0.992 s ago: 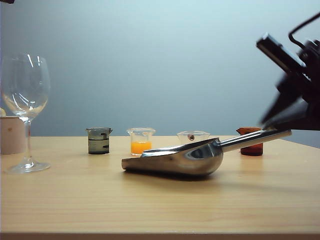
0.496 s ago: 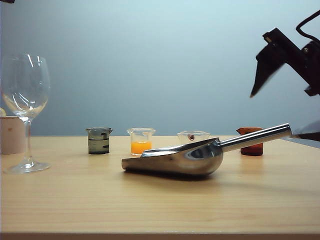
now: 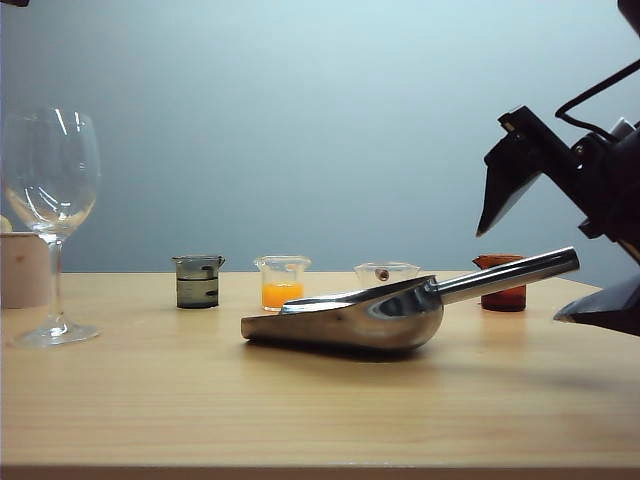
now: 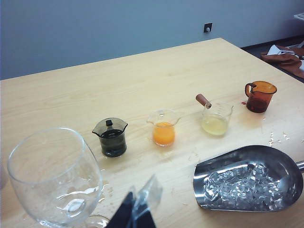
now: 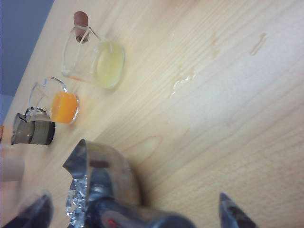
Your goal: Pick up the ice scoop on the desk filled with ice cubes, pour the ice into the goblet, and finally put the scoop back on the table.
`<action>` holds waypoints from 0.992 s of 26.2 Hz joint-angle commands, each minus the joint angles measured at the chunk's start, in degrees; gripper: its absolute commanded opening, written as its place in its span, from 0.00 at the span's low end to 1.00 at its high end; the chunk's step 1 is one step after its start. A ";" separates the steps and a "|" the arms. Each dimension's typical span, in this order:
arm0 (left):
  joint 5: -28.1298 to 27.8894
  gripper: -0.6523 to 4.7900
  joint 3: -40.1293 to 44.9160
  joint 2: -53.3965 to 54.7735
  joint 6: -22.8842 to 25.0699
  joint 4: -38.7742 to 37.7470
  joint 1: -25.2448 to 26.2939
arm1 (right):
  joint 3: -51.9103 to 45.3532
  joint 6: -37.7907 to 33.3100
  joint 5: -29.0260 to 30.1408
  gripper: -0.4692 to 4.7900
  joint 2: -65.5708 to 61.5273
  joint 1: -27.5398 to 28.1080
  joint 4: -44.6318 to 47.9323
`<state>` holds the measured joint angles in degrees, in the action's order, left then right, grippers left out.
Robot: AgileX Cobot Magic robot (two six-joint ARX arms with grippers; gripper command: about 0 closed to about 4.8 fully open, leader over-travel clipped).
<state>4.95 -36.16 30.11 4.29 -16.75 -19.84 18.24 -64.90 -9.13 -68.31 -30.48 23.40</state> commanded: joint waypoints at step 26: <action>0.24 0.11 -0.15 -0.09 0.22 0.50 0.00 | 0.33 0.02 -8.68 0.42 -6.23 2.36 15.10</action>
<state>4.95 -36.16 30.09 4.29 -16.75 -19.84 18.26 -65.21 -17.93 -74.04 -28.27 36.23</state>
